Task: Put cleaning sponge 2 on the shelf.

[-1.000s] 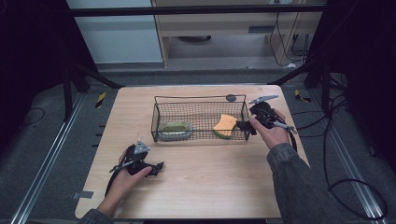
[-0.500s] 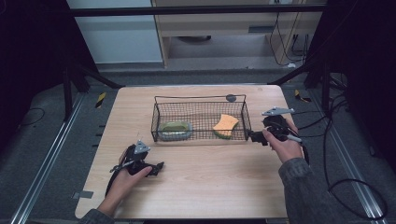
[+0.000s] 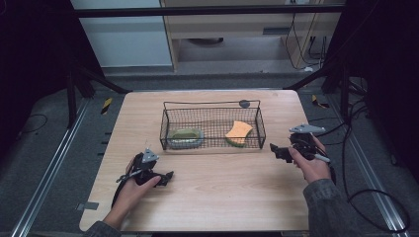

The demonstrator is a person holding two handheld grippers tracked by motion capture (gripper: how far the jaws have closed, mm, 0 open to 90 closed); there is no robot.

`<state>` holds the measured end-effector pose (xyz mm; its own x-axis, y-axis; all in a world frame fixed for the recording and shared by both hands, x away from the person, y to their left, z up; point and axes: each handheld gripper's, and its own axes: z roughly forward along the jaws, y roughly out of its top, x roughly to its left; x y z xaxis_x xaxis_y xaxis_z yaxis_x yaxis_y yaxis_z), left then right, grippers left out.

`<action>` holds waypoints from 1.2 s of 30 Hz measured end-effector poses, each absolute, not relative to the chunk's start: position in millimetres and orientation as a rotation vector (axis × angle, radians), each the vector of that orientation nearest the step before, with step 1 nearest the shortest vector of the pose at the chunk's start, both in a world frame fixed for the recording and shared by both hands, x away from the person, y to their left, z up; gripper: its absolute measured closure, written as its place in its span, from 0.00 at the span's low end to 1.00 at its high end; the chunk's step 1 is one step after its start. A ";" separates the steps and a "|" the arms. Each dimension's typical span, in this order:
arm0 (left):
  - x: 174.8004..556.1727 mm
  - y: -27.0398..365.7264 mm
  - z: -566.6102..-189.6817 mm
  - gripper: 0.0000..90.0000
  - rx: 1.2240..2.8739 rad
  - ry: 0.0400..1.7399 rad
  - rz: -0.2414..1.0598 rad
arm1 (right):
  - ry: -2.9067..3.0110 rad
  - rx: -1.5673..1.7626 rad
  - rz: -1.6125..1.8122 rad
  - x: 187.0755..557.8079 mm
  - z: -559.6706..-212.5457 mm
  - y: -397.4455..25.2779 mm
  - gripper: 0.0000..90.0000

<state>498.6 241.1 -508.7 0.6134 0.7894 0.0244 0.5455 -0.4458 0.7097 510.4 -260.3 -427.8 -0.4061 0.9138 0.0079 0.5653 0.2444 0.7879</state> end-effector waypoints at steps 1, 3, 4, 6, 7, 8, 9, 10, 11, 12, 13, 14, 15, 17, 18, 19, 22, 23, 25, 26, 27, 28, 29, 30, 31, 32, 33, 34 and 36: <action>498.6 241.1 -508.7 0.00 2.163 1.045 0.466 | 2.060 1.352 1.009 508.9 -429.3 -262.3 0.11; 498.6 241.1 -508.7 0.00 2.163 1.045 0.466 | 2.051 1.361 1.014 506.6 -432.2 -266.5 0.11; 498.6 241.0 -508.7 0.00 2.163 1.045 0.467 | 2.048 1.370 1.013 505.3 -433.7 -268.1 0.11; 498.6 241.0 -508.7 0.00 2.163 1.046 0.467 | 2.045 1.372 1.008 503.2 -436.7 -271.1 0.11; 498.6 241.0 -508.7 0.00 2.162 1.046 0.467 | 2.040 1.379 1.008 501.9 -438.1 -271.9 0.11; 498.6 241.0 -508.7 0.00 2.162 1.046 0.467 | 2.040 1.379 1.009 501.1 -439.9 -273.0 0.11; 498.6 240.9 -508.8 0.00 2.162 1.046 0.467 | 2.039 1.382 1.007 500.2 -441.5 -273.7 0.11; 498.6 241.0 -508.7 0.00 2.162 1.046 0.467 | 2.039 1.385 1.005 499.6 -443.4 -274.3 0.11; 498.6 241.0 -508.7 0.00 2.163 1.046 0.467 | 2.041 1.388 1.003 498.9 -445.3 -274.8 0.11; 498.6 241.0 -508.8 0.00 2.162 1.046 0.467 | 2.043 1.392 1.001 498.5 -447.4 -275.1 0.11; 498.6 241.0 -508.7 0.00 2.163 1.046 0.467 | 2.045 1.394 0.998 497.9 -450.0 -275.4 0.11; 498.6 241.0 -508.7 0.00 2.163 1.046 0.467 | 2.044 1.407 0.998 497.3 -451.4 -275.0 0.11; 498.6 241.0 -508.7 0.00 2.163 1.046 0.467 | 2.047 1.407 0.998 497.1 -453.6 -275.0 0.11; 498.6 241.0 -508.7 0.00 2.163 1.046 0.467 | 2.053 1.409 0.992 496.7 -457.5 -274.5 0.11; 498.6 241.0 -508.7 0.00 2.163 1.046 0.467 | 2.057 1.419 0.991 496.1 -459.2 -273.9 0.11; 498.6 241.0 -508.7 0.00 2.163 1.046 0.467 | 2.061 1.414 0.984 496.2 -461.1 -273.7 0.11; 498.6 241.0 -508.7 0.00 2.163 1.046 0.467 | 2.071 1.412 0.976 495.1 -466.1 -272.3 0.11; 498.6 240.9 -508.7 0.00 2.163 1.046 0.467 | 2.074 1.425 0.977 494.4 -467.9 -271.3 0.11; 498.6 240.9 -508.7 0.00 2.162 1.046 0.467 | 2.086 1.425 0.965 494.0 -473.0 -270.4 0.11; 498.6 240.9 -508.7 0.00 2.163 1.046 0.467 | 2.095 1.427 0.955 493.8 -476.4 -269.6 0.12; 498.6 240.9 -508.7 0.00 2.162 1.046 0.467 | 2.096 1.429 0.949 493.7 -478.5 -269.2 0.12; 498.6 240.9 -508.7 0.00 2.163 1.046 0.467 | 2.099 1.435 0.953 493.7 -481.0 -268.9 0.12; 498.6 240.9 -508.7 0.00 2.162 1.046 0.467 | 2.103 1.442 0.952 493.6 -483.3 -268.9 0.12; 498.6 240.9 -508.7 0.00 2.163 1.046 0.467 | 2.104 1.444 0.946 494.0 -486.1 -268.7 0.12; 498.6 240.9 -508.7 0.00 2.162 1.046 0.467 | 2.106 1.450 0.938 494.3 -488.6 -268.6 0.12; 498.6 240.9 -508.7 0.00 2.163 1.046 0.467 | 2.102 1.460 0.940 494.6 -491.1 -268.4 0.12; 498.6 240.9 -508.7 0.00 2.162 1.047 0.467 | 2.103 1.463 0.931 495.4 -493.1 -268.2 0.12; 498.6 240.9 -508.7 0.00 2.162 1.047 0.467 | 2.096 1.465 0.925 496.0 -495.1 -268.4 0.12; 498.7 240.8 -508.7 0.00 2.162 1.047 0.467 | 2.075 1.496 0.943 496.8 -497.9 -268.7 0.12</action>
